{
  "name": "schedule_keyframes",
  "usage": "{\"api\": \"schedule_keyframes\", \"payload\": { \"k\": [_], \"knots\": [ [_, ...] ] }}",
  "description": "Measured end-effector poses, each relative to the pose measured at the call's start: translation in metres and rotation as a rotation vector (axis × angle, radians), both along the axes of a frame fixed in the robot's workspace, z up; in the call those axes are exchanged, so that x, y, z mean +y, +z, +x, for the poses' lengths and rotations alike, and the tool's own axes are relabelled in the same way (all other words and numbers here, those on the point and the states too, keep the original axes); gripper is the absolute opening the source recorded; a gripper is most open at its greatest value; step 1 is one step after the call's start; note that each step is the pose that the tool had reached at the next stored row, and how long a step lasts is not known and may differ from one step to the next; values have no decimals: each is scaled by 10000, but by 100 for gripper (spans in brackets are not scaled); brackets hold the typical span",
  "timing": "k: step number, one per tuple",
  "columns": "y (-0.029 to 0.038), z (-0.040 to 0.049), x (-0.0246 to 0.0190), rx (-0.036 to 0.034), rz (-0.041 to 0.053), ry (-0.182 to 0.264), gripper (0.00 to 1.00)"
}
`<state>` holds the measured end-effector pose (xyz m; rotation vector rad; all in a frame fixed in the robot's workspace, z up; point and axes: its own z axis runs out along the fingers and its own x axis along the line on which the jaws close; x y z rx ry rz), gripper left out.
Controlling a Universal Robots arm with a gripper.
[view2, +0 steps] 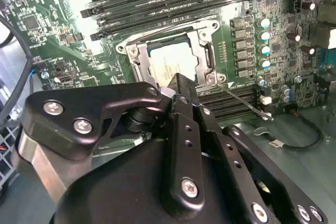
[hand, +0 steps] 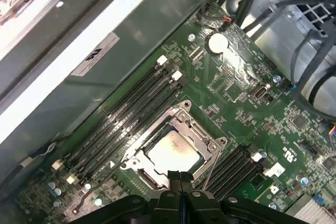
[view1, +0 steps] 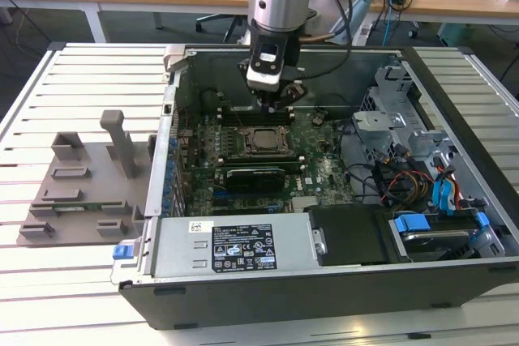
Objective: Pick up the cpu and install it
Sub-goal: 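Install the first cpu locking lever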
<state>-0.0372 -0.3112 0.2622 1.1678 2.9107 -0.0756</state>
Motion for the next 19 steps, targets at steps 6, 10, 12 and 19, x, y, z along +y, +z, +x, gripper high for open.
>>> {"api": "schedule_keyframes", "payload": {
  "k": [6,10,12,19],
  "knots": [
    [0,0,0,0,0,1859,11],
    [0,0,0,-1,0,2227,11],
    [0,0,0,0,0,2488,11],
    [0,0,0,-1,0,3212,11]
  ]
}}
